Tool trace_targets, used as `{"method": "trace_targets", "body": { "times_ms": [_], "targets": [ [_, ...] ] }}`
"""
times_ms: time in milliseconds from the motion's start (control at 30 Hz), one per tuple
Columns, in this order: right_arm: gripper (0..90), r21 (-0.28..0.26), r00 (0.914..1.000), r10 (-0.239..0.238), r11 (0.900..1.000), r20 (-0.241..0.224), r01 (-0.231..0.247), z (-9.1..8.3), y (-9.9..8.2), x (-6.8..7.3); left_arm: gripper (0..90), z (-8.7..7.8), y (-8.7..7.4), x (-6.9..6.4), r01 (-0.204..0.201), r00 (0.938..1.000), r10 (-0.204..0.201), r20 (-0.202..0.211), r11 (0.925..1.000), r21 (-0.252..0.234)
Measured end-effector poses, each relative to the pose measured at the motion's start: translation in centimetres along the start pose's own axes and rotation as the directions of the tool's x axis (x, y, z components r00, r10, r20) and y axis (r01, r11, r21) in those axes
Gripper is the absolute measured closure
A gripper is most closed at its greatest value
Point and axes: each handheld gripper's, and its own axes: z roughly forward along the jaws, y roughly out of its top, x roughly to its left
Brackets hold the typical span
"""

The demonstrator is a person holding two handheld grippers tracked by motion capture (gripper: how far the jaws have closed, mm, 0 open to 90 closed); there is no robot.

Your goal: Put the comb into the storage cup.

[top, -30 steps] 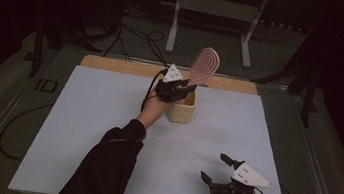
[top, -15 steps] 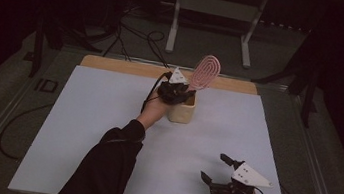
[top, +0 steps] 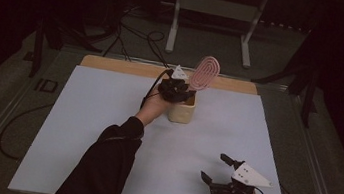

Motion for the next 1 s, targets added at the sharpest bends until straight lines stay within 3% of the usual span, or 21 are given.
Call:
{"method": "trace_targets", "body": {
  "times_ms": [33,100,133,167,367,567,1000],
  "targets": [
    [10.1,0.000,1.0000,0.000,1.0000,0.001,0.000,0.0,0.0,0.0,46.4,-0.2,0.1,-0.1,0.001,1.0000,-0.001,-0.010,1.0000,0.006],
    [10.1,-0.002,1.0000,0.002,1.0000,0.002,-0.002,0.0,0.0,0.0,34.0,-0.6,0.4,0.0,0.047,0.9989,-0.047,0.001,0.9987,0.020],
    [10.1,-0.001,1.0000,0.001,1.0000,0.003,-0.001,0.0,0.0,0.0,30.0,-0.9,0.4,0.2,0.045,0.9985,-0.045,0.032,0.9989,0.009],
    [10.1,0.001,1.0000,0.001,1.0000,0.002,-0.001,0.0,0.0,0.0,20.1,-1.1,0.5,0.2,0.050,0.9981,-0.050,0.037,0.9988,0.002],
    [10.1,-0.001,1.0000,0.002,1.0000,0.005,-0.002,0.0,0.0,0.0,1.3,-1.9,0.8,0.3,0.022,0.9983,-0.023,0.053,0.9997,0.011],
    [10.1,-0.002,1.0000,0.003,1.0000,0.006,-0.003,0.0,0.0,0.0,0.0,-2.5,1.0,0.0,-0.001,0.9969,0.000,0.079,1.0000,0.008],
    [10.1,0.004,1.0000,0.005,1.0000,0.005,-0.005,0.1,0.0,0.0,0.0,-3.7,1.1,-0.1,-0.013,0.9917,0.009,0.128,0.9996,0.026]
  ]
}}
